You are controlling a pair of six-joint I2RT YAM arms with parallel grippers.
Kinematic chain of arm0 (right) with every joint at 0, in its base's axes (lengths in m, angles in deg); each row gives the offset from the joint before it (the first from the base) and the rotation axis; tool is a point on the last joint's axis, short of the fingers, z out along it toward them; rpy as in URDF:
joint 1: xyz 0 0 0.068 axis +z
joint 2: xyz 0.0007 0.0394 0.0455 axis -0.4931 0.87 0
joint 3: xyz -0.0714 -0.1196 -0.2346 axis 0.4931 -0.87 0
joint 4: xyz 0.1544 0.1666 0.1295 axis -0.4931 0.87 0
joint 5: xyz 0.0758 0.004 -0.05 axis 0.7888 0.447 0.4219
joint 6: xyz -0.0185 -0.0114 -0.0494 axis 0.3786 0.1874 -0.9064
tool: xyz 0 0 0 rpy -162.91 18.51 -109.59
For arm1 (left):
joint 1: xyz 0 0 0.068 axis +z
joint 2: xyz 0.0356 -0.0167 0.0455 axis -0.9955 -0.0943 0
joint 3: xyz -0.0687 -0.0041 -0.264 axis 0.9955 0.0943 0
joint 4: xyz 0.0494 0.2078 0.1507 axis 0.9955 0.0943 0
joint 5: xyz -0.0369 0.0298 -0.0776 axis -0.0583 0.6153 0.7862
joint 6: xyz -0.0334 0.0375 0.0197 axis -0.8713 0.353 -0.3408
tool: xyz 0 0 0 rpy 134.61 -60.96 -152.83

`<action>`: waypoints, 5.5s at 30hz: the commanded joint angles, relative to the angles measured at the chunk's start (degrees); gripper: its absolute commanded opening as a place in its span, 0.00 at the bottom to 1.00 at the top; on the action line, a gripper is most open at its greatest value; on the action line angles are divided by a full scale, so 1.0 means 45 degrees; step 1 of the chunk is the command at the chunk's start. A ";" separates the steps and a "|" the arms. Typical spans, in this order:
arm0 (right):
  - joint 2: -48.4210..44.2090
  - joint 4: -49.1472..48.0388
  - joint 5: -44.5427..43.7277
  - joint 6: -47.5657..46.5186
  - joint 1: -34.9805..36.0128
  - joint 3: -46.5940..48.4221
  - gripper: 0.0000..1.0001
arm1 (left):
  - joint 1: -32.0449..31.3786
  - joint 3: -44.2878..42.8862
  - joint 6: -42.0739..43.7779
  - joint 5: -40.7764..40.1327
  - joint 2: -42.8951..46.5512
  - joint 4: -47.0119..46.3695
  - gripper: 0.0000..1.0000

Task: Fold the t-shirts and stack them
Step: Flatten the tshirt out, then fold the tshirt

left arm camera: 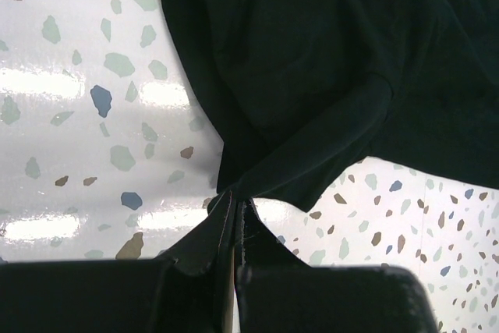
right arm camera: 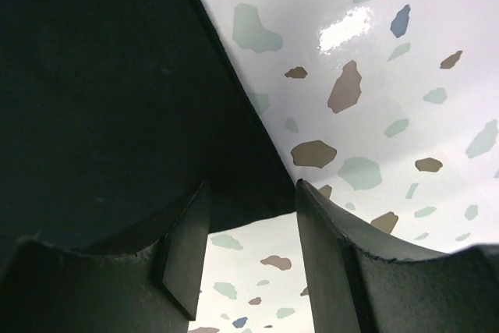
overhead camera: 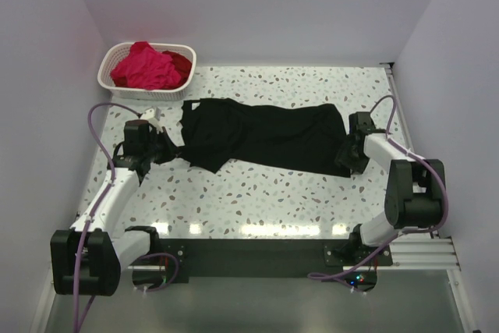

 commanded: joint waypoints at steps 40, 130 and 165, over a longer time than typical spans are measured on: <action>0.0360 -0.0242 0.0381 0.0711 -0.0002 -0.1575 0.31 | 0.0118 0.0130 0.0155 -0.0124 0.0398 -0.0565 0.00; 0.2549 -0.1379 0.0303 -0.3195 -0.0393 0.6355 0.00 | 0.0235 -0.7724 -0.0273 0.0676 -0.7047 -0.1582 0.00; 0.0398 0.0637 -0.0732 -0.2082 -0.0452 0.3660 0.00 | 0.0216 0.0673 -0.3145 0.2257 0.0651 0.0452 0.00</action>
